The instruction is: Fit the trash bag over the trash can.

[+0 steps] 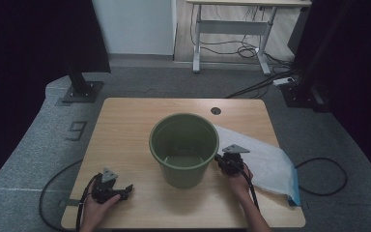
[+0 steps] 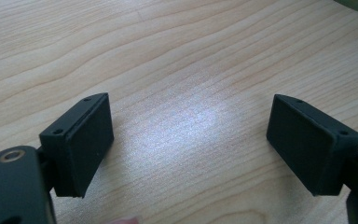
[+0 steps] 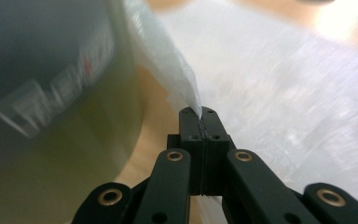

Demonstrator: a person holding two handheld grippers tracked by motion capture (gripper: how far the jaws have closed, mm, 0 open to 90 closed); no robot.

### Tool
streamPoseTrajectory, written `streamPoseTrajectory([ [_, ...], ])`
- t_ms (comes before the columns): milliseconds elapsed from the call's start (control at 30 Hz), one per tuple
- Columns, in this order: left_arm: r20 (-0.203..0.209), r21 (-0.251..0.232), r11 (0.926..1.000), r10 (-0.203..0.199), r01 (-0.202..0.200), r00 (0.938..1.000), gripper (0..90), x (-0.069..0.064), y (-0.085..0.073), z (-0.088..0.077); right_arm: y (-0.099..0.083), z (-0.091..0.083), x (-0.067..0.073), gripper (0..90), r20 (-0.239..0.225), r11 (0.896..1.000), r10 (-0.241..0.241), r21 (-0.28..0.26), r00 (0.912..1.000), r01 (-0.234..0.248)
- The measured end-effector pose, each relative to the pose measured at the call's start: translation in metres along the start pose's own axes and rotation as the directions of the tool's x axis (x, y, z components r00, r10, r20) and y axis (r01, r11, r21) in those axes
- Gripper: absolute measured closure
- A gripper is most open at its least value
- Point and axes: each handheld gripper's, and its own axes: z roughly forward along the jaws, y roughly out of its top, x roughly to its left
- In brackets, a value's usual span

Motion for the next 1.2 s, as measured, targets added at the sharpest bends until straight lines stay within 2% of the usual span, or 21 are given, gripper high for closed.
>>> streamPoseTrajectory([
  [133, -0.002, 0.000, 1.0000, 0.000, 0.000, 1.0000, 14.4, 0.000, 0.000, 0.000, 0.013, -0.025, -0.010, 88.9, -0.002, 0.992, 0.067, -0.104, 0.9978, -0.066],
  [233, -0.003, 0.000, 1.0000, -0.002, 0.002, 1.0000, 14.4, 0.000, 0.000, 0.000, 0.022, -0.045, -0.017, 88.9, -0.017, 0.980, 0.110, -0.168, 0.9938, -0.111],
  [367, -0.003, 0.000, 1.0000, -0.002, 0.002, 1.0000, 14.4, 0.000, 0.000, 0.000, 0.038, -0.071, -0.021, 89.0, -0.027, 0.959, 0.131, -0.248, 0.9910, -0.134],
  [400, -0.003, 0.000, 1.0000, -0.002, 0.002, 1.0000, 14.4, 0.000, 0.000, 0.000, 0.038, -0.071, -0.021, 89.0, -0.027, 0.959, 0.131, -0.248, 0.9910, -0.134],
  [433, -0.003, 0.000, 1.0000, -0.001, 0.001, 1.0000, 14.4, 0.000, 0.000, 0.000, 0.046, -0.084, -0.022, 89.0, -0.026, 0.945, 0.138, -0.295, 0.9901, -0.139],
  [533, -0.003, -0.001, 1.0000, -0.003, 0.003, 1.0000, 14.4, 0.000, 0.000, 0.000, 0.056, -0.103, -0.022, 89.0, -0.031, 0.918, 0.152, -0.367, 0.9880, -0.152],
  [567, -0.003, -0.001, 1.0000, -0.003, 0.003, 1.0000, 14.4, 0.000, 0.000, 0.000, 0.056, -0.103, -0.022, 89.0, -0.031, 0.918, 0.152, -0.367, 0.9880, -0.152],
  [600, -0.003, -0.001, 1.0000, -0.004, 0.004, 1.0000, 14.3, 0.000, 0.000, 0.000, 0.059, -0.108, -0.021, 89.0, -0.029, 0.910, 0.151, -0.387, 0.9880, -0.151],
  [633, -0.003, -0.001, 1.0000, -0.003, 0.003, 1.0000, 14.3, 0.000, 0.000, 0.000, 0.064, -0.116, -0.018, 89.0, -0.028, 0.898, 0.149, -0.415, 0.9884, -0.148],
  [800, -0.003, 0.000, 1.0000, -0.004, 0.004, 1.0000, 14.3, 0.000, 0.000, -0.001, 0.077, -0.134, -0.014, 89.0, -0.030, 0.871, 0.140, -0.471, 0.9896, -0.138],
  [833, -0.003, 0.000, 1.0000, -0.004, 0.004, 1.0000, 14.4, 0.000, 0.000, -0.001, 0.077, -0.134, -0.014, 89.0, -0.030, 0.871, 0.140, -0.471, 0.9896, -0.138],
  [867, -0.003, 0.000, 1.0000, -0.004, 0.004, 1.0000, 14.3, 0.000, -0.001, -0.001, 0.085, -0.142, -0.014, 89.0, -0.026, 0.861, 0.134, -0.492, 0.9906, -0.130],
  [900, -0.004, 0.000, 1.0000, -0.004, 0.004, 1.0000, 14.4, 0.000, -0.001, -0.001, 0.089, -0.146, -0.015, 89.0, -0.025, 0.855, 0.134, -0.502, 0.9907, -0.128],
  [967, -0.004, 0.000, 1.0000, -0.004, 0.004, 1.0000, 14.3, 0.000, -0.001, -0.001, 0.097, -0.155, -0.016, 89.0, -0.019, 0.846, 0.134, -0.519, 0.9908, -0.124],
  [1000, -0.004, 0.000, 1.0000, -0.004, 0.004, 1.0000, 14.4, 0.000, -0.001, -0.001, 0.097, -0.155, -0.016, 89.0, -0.019, 0.846, 0.134, -0.519, 0.9908, -0.124],
  [1033, -0.004, 0.002, 1.0000, -0.003, 0.003, 1.0000, 14.4, 0.000, -0.001, -0.001, 0.105, -0.165, -0.016, 89.0, -0.015, 0.832, 0.137, -0.540, 0.9904, -0.123],
  [1067, -0.004, 0.002, 1.0000, -0.003, 0.003, 1.0000, 14.3, 0.000, -0.001, -0.001, 0.109, -0.169, -0.016, 89.0, -0.010, 0.827, 0.132, -0.550, 0.9911, -0.116],
  [1200, -0.004, 0.002, 1.0000, -0.003, 0.003, 1.0000, 14.3, 0.000, -0.001, -0.001, 0.122, -0.184, -0.013, 89.0, 0.008, 0.813, 0.119, -0.575, 0.9929, -0.092],
])
